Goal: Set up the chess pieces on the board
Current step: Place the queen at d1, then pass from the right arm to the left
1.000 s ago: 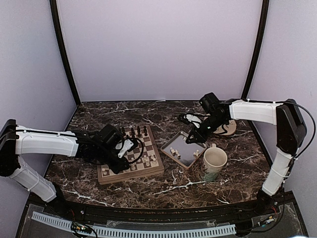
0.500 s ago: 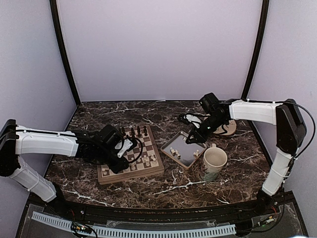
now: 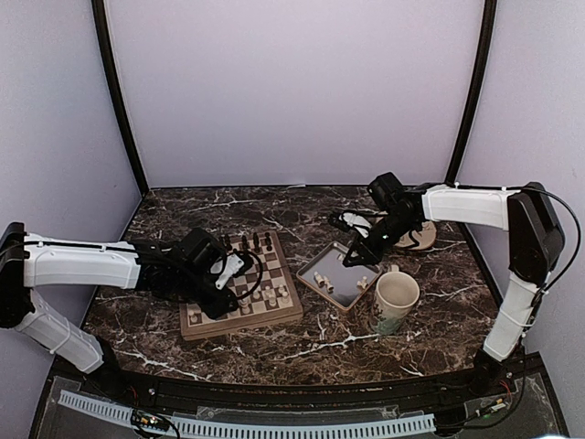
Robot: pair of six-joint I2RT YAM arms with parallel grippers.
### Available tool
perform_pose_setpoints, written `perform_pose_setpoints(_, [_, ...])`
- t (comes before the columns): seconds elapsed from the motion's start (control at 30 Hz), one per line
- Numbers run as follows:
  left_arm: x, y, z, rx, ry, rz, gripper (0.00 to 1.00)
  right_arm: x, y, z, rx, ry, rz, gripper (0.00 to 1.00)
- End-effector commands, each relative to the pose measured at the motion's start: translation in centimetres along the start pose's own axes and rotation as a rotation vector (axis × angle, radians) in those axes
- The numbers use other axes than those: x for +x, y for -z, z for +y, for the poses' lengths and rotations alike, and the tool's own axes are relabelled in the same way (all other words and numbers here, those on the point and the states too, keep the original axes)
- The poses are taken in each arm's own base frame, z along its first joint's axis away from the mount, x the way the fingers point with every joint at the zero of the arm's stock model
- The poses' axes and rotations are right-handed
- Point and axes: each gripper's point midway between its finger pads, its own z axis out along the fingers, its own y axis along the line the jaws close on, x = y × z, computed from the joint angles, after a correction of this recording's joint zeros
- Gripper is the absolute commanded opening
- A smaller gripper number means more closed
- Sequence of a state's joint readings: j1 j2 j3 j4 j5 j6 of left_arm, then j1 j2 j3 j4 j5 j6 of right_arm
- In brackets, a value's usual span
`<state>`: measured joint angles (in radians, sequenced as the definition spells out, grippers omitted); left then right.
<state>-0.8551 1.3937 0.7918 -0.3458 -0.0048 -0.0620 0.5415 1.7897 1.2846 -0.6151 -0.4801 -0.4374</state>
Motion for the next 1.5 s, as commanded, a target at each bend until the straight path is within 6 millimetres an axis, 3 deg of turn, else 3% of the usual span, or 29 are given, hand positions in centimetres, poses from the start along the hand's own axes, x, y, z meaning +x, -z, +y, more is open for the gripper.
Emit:
perform_pose_setpoints(0.0, [-0.3,1.1,-0.5,0.027,0.006,-0.032,0.31,-0.2,-0.2,0.4,-0.026,0.013,-0.003,0.05])
perform_pose_setpoints(0.1, [-1.0,2.4,-0.5,0.030,0.007,-0.050,0.32,-0.4,0.0,0.5,-0.025,0.011,-0.009,0.05])
perform_pose_setpoints(0.2, [-2.8,5.1,0.0,-0.001,0.002,-0.124,0.33,-0.9,0.4,0.4,-0.017,0.008,-0.019,0.05])
perform_pose_setpoints(0.37, [-8.4,10.6,1.5,-0.071,0.046,-0.318,0.43,-3.0,1.9,0.8,-0.017,0.006,-0.081,0.05])
perform_pose_setpoints(0.47, [-11.5,11.9,3.1,-0.064,0.143,-0.382,0.53,-4.2,2.6,1.2,-0.051,0.007,-0.084,0.05])
perform_pose_setpoints(0.67, [-16.3,10.6,5.9,0.027,0.292,-0.413,0.52,-6.5,3.3,2.0,-0.135,-0.004,-0.093,0.05])
perform_pose_setpoints(0.83, [-17.9,7.5,6.5,0.139,0.303,-0.388,0.50,-7.6,3.2,1.6,-0.138,0.001,-0.051,0.05])
perform_pose_setpoints(1.07, [-19.1,4.3,4.2,0.370,0.361,-0.386,0.49,-10.2,2.6,0.7,-0.113,0.008,-0.099,0.05])
perform_pose_setpoints(1.3, [-20.4,2.0,1.9,0.609,0.470,-0.395,0.48,-12.5,1.1,1.9,-0.156,0.025,-0.117,0.05])
perform_pose_setpoints(1.47, [-20.7,1.4,0.5,0.747,0.508,-0.400,0.48,-13.1,0.3,2.4,-0.171,0.030,-0.102,0.06])
